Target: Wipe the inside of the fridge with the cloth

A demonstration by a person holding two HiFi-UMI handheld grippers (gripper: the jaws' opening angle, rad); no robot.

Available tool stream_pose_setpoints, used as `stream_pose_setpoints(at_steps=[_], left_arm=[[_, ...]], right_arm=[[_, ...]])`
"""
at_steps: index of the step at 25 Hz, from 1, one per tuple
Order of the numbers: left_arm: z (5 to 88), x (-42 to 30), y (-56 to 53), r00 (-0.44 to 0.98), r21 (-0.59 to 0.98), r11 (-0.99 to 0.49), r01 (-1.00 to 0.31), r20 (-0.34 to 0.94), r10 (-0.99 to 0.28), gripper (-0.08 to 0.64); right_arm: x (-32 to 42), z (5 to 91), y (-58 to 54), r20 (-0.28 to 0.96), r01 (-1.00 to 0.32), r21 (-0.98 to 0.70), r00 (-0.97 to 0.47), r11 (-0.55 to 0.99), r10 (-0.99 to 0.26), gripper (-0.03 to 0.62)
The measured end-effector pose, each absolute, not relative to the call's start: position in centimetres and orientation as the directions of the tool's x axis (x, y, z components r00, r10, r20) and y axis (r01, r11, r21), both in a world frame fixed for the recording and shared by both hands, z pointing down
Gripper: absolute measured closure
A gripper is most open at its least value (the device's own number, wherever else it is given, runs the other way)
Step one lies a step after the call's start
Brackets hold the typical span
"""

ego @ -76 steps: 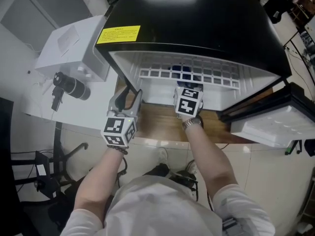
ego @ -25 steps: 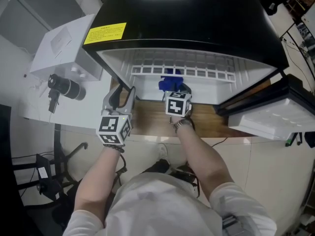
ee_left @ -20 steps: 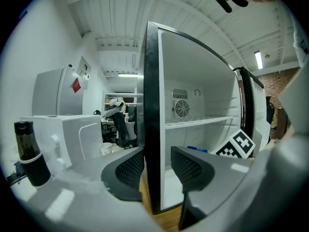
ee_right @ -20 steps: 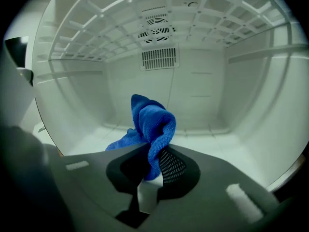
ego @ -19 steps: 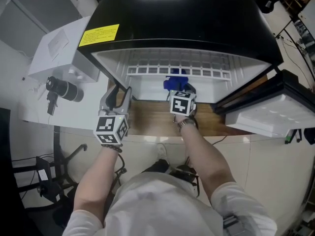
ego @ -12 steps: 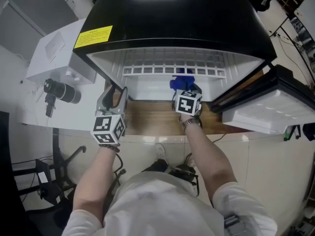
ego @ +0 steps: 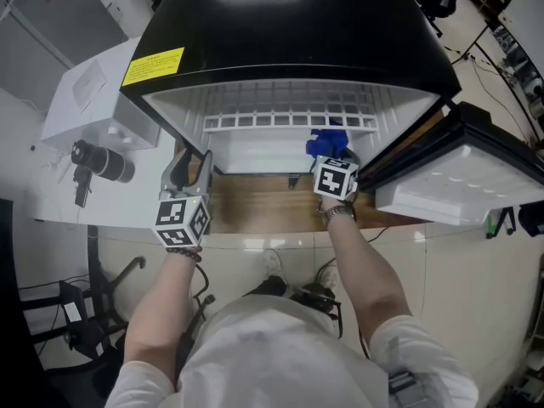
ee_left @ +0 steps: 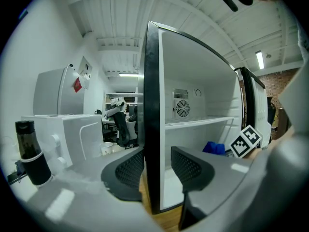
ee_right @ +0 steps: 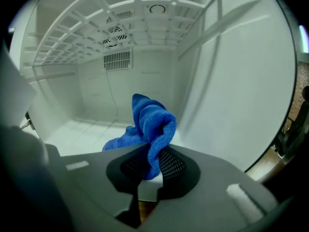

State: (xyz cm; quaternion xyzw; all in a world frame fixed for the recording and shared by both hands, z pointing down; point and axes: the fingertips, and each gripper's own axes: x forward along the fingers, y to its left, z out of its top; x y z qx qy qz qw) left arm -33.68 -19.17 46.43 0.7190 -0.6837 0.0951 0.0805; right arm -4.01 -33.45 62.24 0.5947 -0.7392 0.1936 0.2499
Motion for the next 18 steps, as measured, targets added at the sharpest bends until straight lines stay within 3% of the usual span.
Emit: stream_pose_setpoints(at_steps=[9,18], left_arm=[[46.5,-33.7,-19.1,0.046,-0.014,-0.051,-0.999,0.255,-0.966,0.393],[46.4,-33.6,-19.3,0.048,-0.001,-0.050,-0.999,0.253,-0.966,0.393]], right_arm=[[-2.6,62.2,-32.9,0.607,-0.980,0.039,-0.133,0.196,-0.784,0.554],[-6.4,57.8,-31.8,0.503,-0.954,-0.075,-0.289,0.292,-0.815,0.554]])
